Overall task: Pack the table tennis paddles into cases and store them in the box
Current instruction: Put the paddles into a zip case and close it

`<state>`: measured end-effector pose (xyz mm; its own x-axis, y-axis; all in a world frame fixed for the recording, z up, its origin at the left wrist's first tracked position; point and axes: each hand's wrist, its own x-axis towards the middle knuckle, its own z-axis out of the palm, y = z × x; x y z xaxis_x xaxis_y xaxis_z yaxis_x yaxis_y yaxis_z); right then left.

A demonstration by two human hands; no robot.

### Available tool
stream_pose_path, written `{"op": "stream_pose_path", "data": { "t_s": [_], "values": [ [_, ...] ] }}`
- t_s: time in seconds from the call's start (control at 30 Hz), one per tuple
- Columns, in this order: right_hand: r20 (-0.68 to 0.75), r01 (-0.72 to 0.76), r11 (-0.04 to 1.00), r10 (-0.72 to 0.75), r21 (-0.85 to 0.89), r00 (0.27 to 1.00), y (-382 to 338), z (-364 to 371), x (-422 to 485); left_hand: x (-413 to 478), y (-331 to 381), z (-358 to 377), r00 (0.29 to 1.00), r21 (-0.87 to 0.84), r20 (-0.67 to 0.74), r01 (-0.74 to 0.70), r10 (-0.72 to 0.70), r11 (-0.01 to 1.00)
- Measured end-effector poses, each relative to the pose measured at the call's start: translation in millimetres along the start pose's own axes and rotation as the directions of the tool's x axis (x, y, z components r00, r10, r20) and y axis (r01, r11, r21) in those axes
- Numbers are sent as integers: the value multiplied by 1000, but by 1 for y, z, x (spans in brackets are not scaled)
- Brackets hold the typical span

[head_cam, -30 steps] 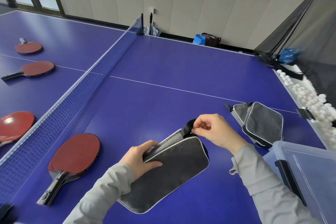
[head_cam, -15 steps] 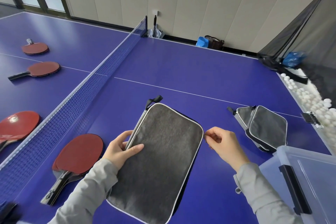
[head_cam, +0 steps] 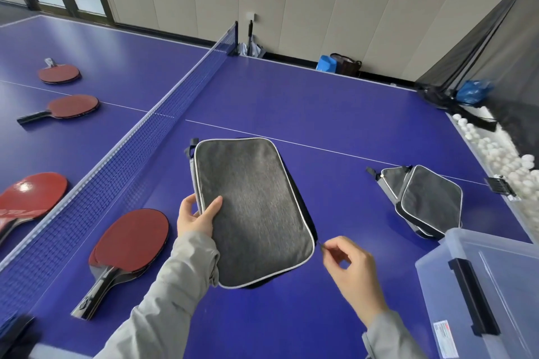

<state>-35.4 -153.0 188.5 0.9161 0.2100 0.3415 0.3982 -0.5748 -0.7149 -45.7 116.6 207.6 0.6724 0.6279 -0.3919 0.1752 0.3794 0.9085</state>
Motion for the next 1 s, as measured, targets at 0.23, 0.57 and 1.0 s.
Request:
{"op": "stream_pose_path", "data": {
  "t_s": [0.23,0.57,1.0],
  "values": [
    [2,-55,996,55,73,998,-16,30,-51,-12,-12,21,990,-79,-136,-58,47,995],
    [-2,-176,954,182,245,983,-58,52,-67,-32,-25,50,901,-204,-399,92,-169,975],
    [-81,-317,866,375,387,924,-43,28,-50,-23,-34,26,934,-8,-229,279,-273,960]
  ]
}}
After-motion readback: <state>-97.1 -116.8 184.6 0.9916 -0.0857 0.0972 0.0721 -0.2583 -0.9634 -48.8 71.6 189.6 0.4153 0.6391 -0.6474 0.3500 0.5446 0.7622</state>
